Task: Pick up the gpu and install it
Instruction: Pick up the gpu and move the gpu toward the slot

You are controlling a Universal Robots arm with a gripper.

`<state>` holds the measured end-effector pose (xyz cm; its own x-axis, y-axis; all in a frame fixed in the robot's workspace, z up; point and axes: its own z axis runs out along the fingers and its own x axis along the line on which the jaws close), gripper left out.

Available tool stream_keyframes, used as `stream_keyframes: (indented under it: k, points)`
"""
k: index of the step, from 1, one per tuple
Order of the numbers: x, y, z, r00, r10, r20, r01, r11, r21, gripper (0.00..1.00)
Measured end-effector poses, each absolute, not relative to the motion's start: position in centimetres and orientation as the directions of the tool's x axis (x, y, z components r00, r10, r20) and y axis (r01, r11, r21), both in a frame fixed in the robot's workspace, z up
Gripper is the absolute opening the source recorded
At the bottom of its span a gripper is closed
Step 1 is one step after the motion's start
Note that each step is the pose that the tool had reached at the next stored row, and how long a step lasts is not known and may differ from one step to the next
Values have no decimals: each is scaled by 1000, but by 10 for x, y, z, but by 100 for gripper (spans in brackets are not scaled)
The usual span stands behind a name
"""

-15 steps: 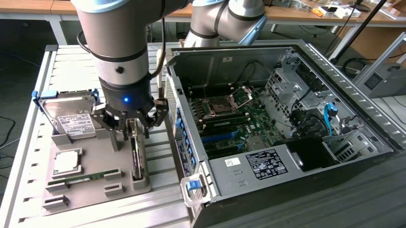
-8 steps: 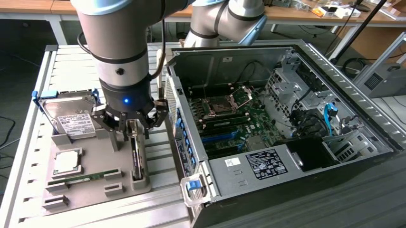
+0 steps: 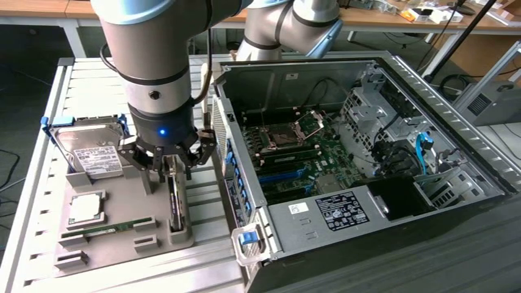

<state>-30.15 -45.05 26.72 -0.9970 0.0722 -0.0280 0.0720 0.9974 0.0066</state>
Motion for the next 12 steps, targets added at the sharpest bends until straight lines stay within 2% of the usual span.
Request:
stream_keyframes:
  k: [12]
  points:
    - [-302, -451, 262, -997, 72, -28, 72, 997, 6, 48]
